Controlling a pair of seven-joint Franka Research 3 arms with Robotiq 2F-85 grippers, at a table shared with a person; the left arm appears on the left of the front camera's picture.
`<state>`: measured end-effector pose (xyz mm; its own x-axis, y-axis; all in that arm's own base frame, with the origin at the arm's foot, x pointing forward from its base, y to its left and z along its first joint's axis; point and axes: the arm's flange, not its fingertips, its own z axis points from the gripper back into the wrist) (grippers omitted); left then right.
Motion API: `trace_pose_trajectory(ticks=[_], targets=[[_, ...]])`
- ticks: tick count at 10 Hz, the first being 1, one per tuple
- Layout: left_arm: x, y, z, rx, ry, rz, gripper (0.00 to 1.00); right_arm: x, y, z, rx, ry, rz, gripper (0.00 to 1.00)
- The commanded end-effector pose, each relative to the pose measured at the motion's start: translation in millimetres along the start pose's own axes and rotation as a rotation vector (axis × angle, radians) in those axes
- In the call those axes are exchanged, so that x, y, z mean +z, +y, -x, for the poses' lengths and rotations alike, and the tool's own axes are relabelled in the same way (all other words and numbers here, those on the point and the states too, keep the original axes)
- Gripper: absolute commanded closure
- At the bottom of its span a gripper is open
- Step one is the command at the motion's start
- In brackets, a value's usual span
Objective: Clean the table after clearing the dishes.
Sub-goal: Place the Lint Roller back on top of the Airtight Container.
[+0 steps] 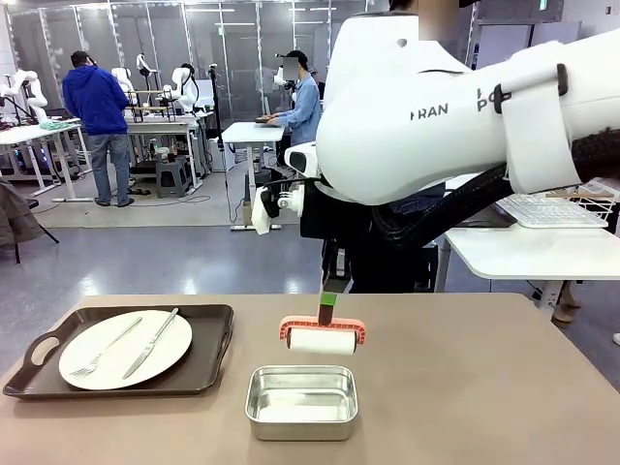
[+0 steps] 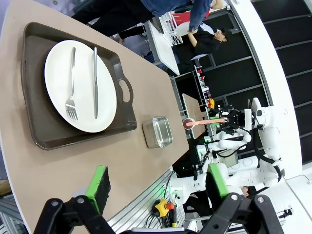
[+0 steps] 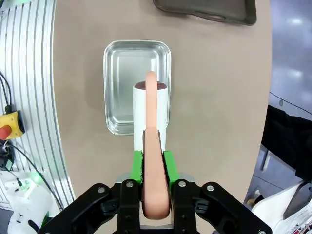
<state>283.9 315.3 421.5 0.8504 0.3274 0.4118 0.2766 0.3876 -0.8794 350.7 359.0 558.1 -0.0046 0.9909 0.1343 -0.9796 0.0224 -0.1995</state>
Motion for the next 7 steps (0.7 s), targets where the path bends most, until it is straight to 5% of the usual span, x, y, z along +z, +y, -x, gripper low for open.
trace_pose_trajectory(ticks=[1, 4, 7], targets=[[2, -1, 2, -0.012, -0.004, 0.007, 0.0, 10, -3, 3, -0.009, 0.008, -0.004, 0.78], [2, -1, 2, -0.012, -0.004, 0.007, 0.0, 5, -5, 3, -0.01, 0.003, -0.003, 0.78], [2, -1, 2, -0.012, -0.004, 0.007, 0.0, -38, -17, -46, 0.027, 0.069, -0.071, 0.78]])
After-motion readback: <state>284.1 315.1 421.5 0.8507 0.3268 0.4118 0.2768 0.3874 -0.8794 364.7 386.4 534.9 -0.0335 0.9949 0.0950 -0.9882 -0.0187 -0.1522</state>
